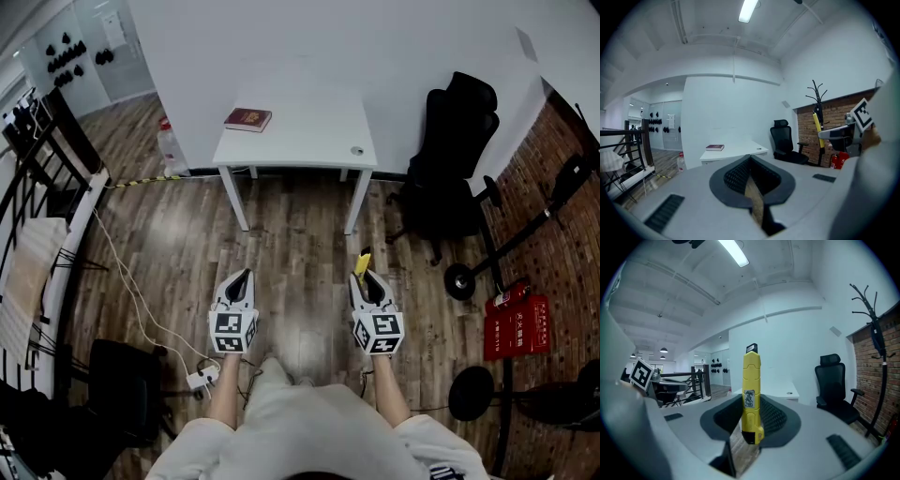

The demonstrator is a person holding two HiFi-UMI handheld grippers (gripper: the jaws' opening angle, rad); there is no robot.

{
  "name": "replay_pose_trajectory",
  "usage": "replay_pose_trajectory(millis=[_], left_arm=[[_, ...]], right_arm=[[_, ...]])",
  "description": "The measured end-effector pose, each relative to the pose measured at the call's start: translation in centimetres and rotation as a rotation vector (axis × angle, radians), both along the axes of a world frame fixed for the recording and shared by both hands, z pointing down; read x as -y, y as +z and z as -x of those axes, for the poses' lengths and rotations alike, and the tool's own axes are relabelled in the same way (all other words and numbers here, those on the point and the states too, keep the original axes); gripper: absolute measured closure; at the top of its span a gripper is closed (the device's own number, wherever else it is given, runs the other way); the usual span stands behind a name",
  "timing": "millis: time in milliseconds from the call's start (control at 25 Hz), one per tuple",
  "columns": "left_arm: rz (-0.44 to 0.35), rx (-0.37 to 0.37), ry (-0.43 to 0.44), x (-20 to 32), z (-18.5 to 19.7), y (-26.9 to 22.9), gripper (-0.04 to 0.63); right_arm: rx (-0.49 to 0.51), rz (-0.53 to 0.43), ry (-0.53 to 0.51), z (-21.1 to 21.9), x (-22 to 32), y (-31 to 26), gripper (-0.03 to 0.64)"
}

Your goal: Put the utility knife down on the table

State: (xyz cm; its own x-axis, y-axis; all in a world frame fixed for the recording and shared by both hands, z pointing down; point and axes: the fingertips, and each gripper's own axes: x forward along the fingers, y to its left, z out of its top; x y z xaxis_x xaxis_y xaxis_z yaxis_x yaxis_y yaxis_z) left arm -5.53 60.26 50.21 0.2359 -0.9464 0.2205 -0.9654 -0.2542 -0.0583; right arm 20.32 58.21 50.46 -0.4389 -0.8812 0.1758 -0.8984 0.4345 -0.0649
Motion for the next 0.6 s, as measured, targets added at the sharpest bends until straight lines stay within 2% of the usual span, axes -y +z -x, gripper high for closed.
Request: replay_pose_trajectory(millis=[320, 600], left_arm=[[0.01, -0.009, 0.005, 4.7, 0.8, 1.3, 0.589], [0.009, -0.022, 0.042, 12.7, 2.7, 2.4, 0.589]], right_arm=[[-0.011, 0.014, 0.001, 0.7, 4.3, 1.3, 0.508], [-0.035, 0.008, 0.022, 2.9, 11.4, 1.5, 0.508]])
